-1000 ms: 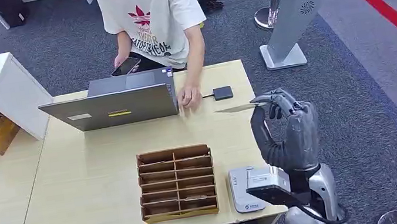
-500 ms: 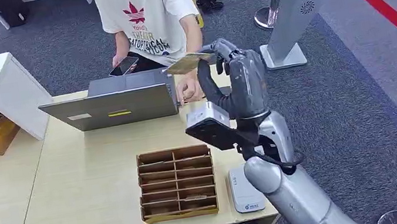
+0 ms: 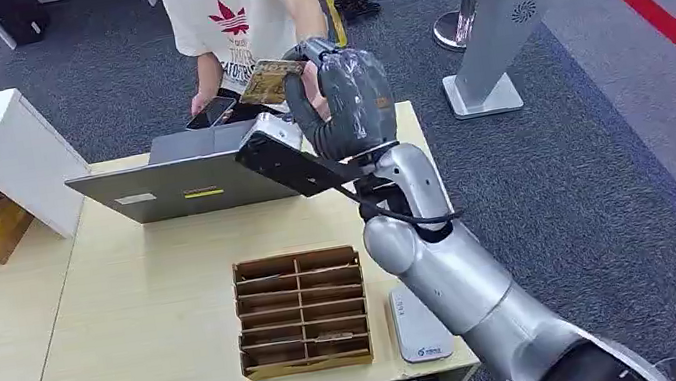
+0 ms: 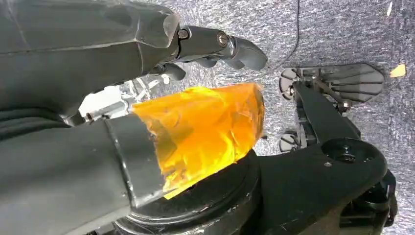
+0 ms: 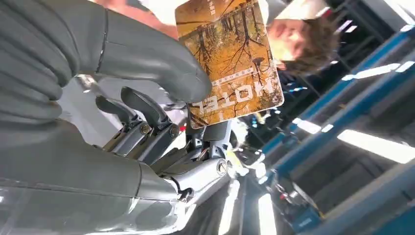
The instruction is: Pass the card to the sensor for recognition and then transmit it.
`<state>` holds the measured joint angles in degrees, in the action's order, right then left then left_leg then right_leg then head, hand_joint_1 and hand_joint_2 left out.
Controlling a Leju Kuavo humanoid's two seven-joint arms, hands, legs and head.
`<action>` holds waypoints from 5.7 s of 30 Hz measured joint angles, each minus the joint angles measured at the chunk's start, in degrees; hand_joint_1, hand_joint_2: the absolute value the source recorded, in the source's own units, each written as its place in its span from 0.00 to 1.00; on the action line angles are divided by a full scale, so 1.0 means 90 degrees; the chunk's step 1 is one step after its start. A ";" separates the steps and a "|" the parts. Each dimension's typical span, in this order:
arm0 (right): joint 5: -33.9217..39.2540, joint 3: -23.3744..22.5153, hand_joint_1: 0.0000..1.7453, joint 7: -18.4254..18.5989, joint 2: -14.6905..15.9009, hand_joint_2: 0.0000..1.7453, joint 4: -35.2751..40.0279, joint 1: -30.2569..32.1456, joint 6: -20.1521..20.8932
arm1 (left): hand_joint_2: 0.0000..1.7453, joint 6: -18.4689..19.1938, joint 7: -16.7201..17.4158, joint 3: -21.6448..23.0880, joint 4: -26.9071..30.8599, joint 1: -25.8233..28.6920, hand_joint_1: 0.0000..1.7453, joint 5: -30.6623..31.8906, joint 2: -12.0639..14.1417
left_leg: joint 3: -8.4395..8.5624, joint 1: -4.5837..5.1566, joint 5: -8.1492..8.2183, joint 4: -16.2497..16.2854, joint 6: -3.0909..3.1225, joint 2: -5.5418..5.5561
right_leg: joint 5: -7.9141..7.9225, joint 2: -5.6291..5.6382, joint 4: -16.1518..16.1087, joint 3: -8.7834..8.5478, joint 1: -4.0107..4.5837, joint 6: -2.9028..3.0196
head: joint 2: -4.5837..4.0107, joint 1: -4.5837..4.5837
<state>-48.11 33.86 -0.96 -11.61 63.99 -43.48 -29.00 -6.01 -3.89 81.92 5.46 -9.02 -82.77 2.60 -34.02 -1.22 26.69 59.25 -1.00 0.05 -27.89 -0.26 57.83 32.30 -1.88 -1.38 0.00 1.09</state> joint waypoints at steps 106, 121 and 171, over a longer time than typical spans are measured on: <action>-0.0323 0.2174 0.65 0.0325 0.0882 1.00 -0.0029 0.1900 0.1076 | 0.00 0.0019 -0.0401 -0.0483 0.0117 0.0442 0.00 -0.0500 0.0039 | -0.0004 0.0000 0.0013 0.0000 -0.0004 -0.0001 | -0.0008 0.0001 -0.0005 0.0005 0.0000 -0.0001 | 0.0000 0.0000; -0.0464 0.1863 0.37 0.0483 0.0884 1.00 -0.0143 0.1896 0.1037 | 0.00 0.0022 -0.0401 -0.0483 0.0117 0.0440 0.00 -0.0508 0.0041 | -0.0003 0.0000 0.0013 0.0000 -0.0004 -0.0002 | -0.0008 0.0002 -0.0005 0.0005 0.0000 -0.0001 | 0.0000 0.0000; -0.0090 0.1457 0.33 0.0289 0.1375 1.00 0.1158 0.2551 0.1493 | 0.00 0.0109 -0.0476 -0.0556 0.0078 0.0492 0.00 -0.0508 0.0039 | -0.0005 0.0000 0.0015 0.0000 -0.0004 -0.0002 | -0.0008 0.0002 -0.0005 0.0006 0.0000 -0.0001 | 0.0000 0.0002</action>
<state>-48.92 46.97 1.64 0.76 74.42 -20.52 -15.56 -5.03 -8.17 76.91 6.16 -4.58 -87.34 2.95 -34.06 -1.23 26.83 59.25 -1.04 0.03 -27.96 -0.24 57.78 32.35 -1.88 -1.39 0.00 1.11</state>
